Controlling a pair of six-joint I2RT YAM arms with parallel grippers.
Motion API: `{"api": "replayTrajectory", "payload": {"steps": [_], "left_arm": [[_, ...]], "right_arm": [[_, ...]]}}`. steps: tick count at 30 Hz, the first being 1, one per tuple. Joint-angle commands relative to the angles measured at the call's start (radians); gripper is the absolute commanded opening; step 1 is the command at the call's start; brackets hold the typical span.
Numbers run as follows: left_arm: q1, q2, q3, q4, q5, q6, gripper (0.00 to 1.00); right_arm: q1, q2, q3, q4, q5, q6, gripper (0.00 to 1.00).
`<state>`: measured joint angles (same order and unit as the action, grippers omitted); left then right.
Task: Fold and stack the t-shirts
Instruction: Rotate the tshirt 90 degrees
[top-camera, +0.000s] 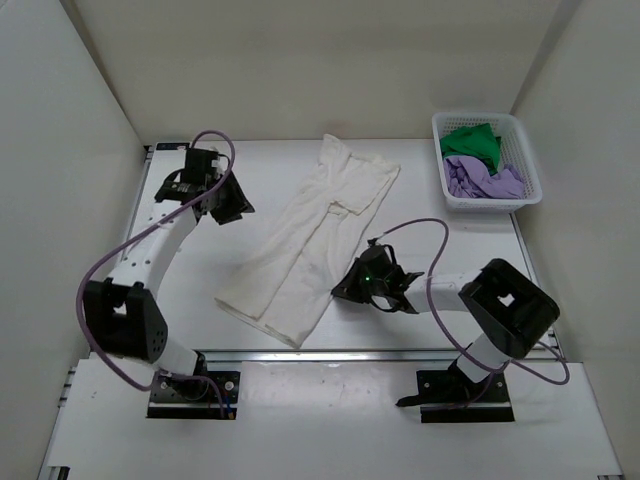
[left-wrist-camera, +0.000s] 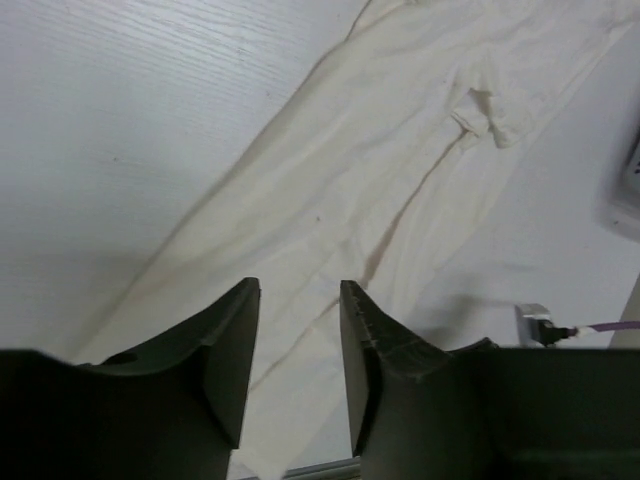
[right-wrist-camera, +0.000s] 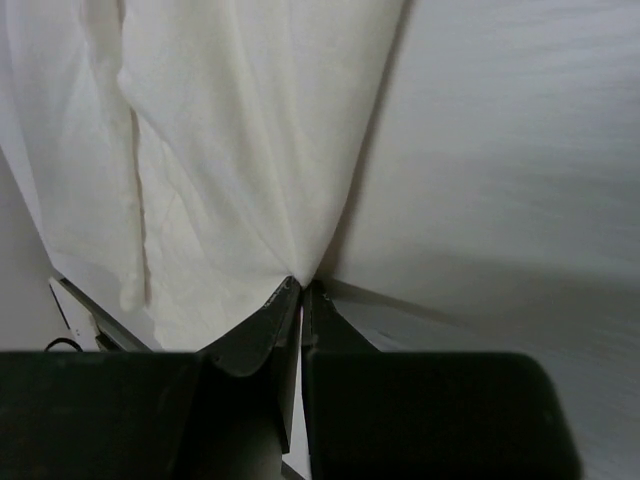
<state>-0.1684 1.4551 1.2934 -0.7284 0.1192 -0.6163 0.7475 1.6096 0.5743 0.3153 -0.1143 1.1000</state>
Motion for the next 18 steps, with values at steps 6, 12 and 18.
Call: {"api": "replayTrajectory", "payload": {"steps": [6,12,18], "left_arm": [[-0.055,0.241,0.152,0.128,0.027,0.137,0.65],[-0.088,0.413,0.211,0.198,0.045,0.191,0.69],[-0.117,0.602,0.389,0.164,0.074,0.282,0.74]], "right_arm": [[-0.129,-0.184,-0.108,-0.154,-0.134,-0.126,0.03],[-0.183,-0.278,-0.085,-0.294,-0.139,-0.230,0.23],[-0.270,-0.346,-0.053,-0.387,-0.240,-0.330,0.32]]}}
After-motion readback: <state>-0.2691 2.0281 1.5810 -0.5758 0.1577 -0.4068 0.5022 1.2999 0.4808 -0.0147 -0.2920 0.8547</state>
